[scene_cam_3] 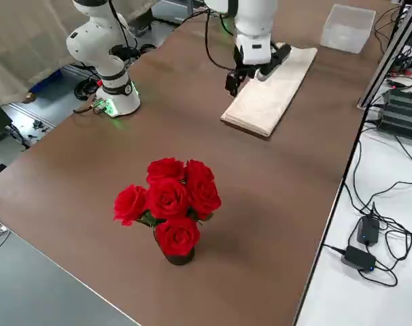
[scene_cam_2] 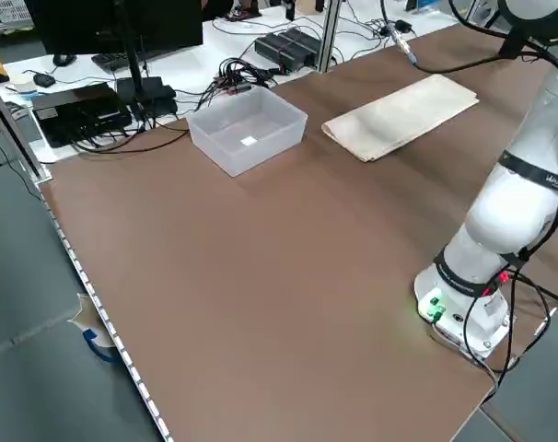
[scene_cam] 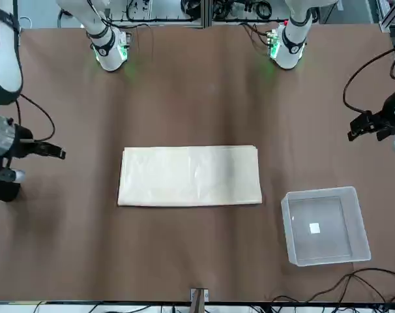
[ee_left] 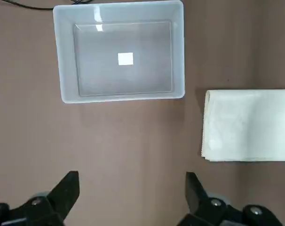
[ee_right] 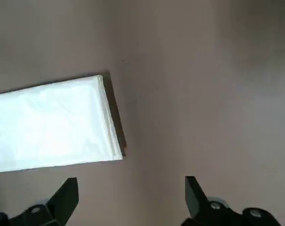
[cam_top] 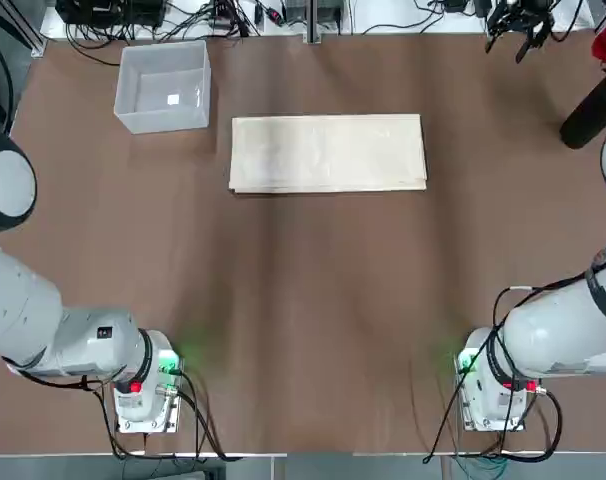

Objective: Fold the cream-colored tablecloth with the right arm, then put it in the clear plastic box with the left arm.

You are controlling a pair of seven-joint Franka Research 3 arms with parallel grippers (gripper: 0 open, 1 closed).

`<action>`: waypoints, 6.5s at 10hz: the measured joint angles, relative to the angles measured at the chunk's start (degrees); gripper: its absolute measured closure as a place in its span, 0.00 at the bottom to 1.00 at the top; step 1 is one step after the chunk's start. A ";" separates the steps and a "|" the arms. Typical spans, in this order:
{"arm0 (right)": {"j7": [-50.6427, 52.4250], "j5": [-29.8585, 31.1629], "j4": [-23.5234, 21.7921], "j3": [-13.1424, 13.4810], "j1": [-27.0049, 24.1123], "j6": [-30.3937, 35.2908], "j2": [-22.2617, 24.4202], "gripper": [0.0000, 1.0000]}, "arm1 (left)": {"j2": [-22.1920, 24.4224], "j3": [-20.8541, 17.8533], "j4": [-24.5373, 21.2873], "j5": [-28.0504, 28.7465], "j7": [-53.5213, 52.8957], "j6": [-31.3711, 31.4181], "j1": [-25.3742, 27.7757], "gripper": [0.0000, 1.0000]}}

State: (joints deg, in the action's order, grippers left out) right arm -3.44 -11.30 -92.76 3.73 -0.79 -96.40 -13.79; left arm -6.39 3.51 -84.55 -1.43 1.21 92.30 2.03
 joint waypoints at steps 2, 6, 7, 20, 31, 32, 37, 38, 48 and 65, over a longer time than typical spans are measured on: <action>4.56 -5.40 -2.11 0.09 -0.34 -0.94 -2.21 0.00 | -0.46 0.03 -0.04 0.00 0.04 -0.07 -0.29 0.00; 8.07 -11.36 -4.59 0.05 -1.47 -2.88 -6.62 0.00 | -0.97 0.06 -0.02 0.00 0.16 -0.07 -0.55 0.00; 8.14 -11.96 -5.53 -0.13 -1.35 -5.85 -7.40 0.00 | -0.97 0.07 -0.02 0.00 0.16 -0.07 -0.56 0.00; 8.26 -14.92 -12.34 -4.97 2.67 -31.77 -18.48 0.00 | -1.13 0.08 -0.02 0.00 0.17 -0.07 -0.59 0.00; 7.35 -15.49 -17.89 -7.75 4.15 -37.68 -19.06 0.02 | -1.20 0.12 -0.02 0.00 0.17 -0.06 -1.17 0.00; 7.16 -15.62 -17.89 -8.02 4.20 -37.68 -19.07 0.02 | -1.20 0.11 -0.02 0.00 0.17 -0.06 -1.18 0.00; 6.93 -16.05 -18.43 -8.54 4.70 -39.32 -19.07 0.03 | -1.20 0.11 -0.02 0.00 0.17 -0.07 -1.18 0.00; 6.92 -16.11 -18.93 -8.54 4.89 -40.21 -19.07 0.03 | -1.20 0.11 -0.02 0.00 0.17 -0.06 -1.18 0.00; 3.85 -16.75 -20.73 -8.99 6.32 -43.75 -19.10 0.03 | -1.28 0.11 -0.02 0.00 0.17 -0.07 -1.22 0.00; 12.22 -16.77 -19.36 -8.61 4.24 -43.67 -19.29 0.48 | -1.53 0.12 -0.02 0.00 0.17 -0.07 -1.27 0.00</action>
State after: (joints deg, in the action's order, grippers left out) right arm 8.78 -28.06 -112.12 -4.88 3.46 -140.07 -33.07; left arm -7.93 3.63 -84.57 -1.43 1.39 92.23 0.76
